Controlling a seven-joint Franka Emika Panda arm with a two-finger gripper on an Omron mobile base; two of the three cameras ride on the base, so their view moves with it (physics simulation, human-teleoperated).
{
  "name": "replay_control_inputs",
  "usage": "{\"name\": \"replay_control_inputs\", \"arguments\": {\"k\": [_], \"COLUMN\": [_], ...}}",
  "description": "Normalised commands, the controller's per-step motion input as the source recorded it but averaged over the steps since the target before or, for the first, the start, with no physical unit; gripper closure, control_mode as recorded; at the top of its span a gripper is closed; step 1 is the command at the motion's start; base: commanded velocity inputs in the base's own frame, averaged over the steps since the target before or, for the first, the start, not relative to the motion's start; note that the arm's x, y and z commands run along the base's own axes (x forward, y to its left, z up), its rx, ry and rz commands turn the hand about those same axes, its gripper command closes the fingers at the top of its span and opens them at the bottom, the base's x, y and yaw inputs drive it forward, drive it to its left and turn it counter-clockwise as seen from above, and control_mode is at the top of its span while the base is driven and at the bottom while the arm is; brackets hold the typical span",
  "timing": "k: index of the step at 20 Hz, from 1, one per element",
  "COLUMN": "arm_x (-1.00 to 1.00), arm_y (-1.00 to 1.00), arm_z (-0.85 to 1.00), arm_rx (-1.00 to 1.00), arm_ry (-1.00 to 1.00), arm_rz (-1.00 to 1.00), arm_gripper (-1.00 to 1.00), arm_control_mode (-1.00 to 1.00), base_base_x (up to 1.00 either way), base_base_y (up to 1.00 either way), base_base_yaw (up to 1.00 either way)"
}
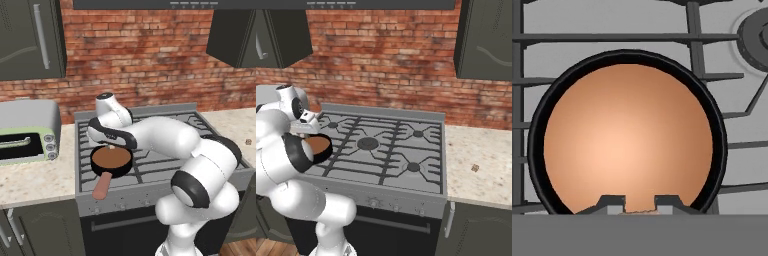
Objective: Pick up the sugar cube(s) and place them in the saucepan with hot chocolate.
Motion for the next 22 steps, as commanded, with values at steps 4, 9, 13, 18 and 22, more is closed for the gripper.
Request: {"name": "replay_control_inputs", "arguments": {"k": [4,9,13,18,22], "arm_x": [0.25,0.21,0.02,0.06,0.00], "arm_y": [0.25,0.07,-0.04,0.00,0.00], "arm_z": [0.00,-0.05,-0.14,-0.21,-0.18], "arm_rx": [0.00,0.00,0.00,0.00,0.00], "arm_ry": [0.01,0.02,0.00,0.00,0.00], "arm_rz": [0.00,0.02,0.02,0.00,0.00], "arm_gripper": [1.00,1.00,1.00,1.00,1.00], "arm_control_mode": [-1.00,-1.00,-1.00,-1.00,-1.00], "base_base_x": [0.00,0.00,0.00,0.00,0.00], "base_base_y": [0.00,0.00,0.00,0.00,0.00], "base_base_yaw": [0.00,0.00,0.00,0.00,0.00]}}
